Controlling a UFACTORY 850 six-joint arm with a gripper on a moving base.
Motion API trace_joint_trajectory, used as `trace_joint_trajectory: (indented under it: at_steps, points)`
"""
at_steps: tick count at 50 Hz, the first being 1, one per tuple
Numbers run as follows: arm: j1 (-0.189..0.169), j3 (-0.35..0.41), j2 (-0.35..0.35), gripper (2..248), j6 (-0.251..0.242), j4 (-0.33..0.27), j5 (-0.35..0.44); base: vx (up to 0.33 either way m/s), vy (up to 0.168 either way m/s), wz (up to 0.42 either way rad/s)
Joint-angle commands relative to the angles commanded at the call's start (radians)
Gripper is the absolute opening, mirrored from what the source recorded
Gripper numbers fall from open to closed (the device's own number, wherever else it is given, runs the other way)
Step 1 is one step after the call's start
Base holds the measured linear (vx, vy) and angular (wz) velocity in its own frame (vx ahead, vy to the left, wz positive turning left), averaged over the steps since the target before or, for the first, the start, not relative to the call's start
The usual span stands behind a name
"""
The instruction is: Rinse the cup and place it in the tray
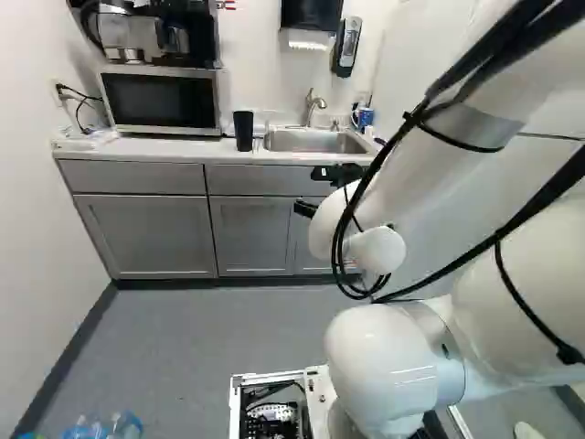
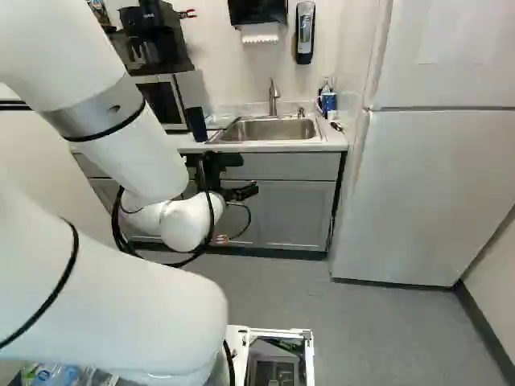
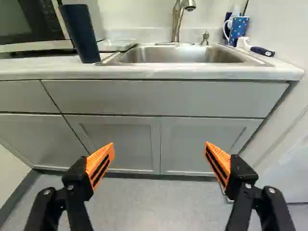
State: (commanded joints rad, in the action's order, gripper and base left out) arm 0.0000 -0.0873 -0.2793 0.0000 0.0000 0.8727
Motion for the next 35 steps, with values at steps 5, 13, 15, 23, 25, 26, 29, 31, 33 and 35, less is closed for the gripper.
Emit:
trace_joint_trajectory:
  at_steps: [5, 13, 15, 23, 25, 26, 29, 31, 33, 35]
  points:
    - [0.000, 0.000, 0.000, 247, 0.000, 0.000, 0.000, 0.000, 0.000, 0.000]
    - [0.000, -0.001, 0.001, 247, 0.000, 0.000, 0.000, 0.000, 0.000, 0.000]
    - [0.000, -0.002, 0.002, 247, 0.000, 0.000, 0.000, 0.000, 0.000, 0.000]
    - [0.000, -0.013, 0.015, 247, 0.000, 0.000, 0.000, 0.000, 0.000, 0.000]
    - [-0.001, -0.017, 0.020, 247, 0.000, 0.000, 0.000, 0.000, 0.000, 0.000]
    - [-0.001, -0.019, 0.022, 247, 0.000, 0.000, 0.000, 0.000, 0.000, 0.000]
    - [-0.002, -0.026, 0.030, 247, 0.000, 0.000, 0.000, 0.000, 0.000, 0.000]
    - [-0.003, -0.031, 0.034, 247, 0.000, 0.000, 0.000, 0.000, 0.000, 0.000]
    - [-0.004, -0.037, 0.036, 247, 0.000, 0.000, 0.000, 0.000, 0.000, 0.000]
    - [-0.005, -0.042, 0.037, 247, 0.000, 0.000, 0.000, 0.000, 0.000, 0.000]
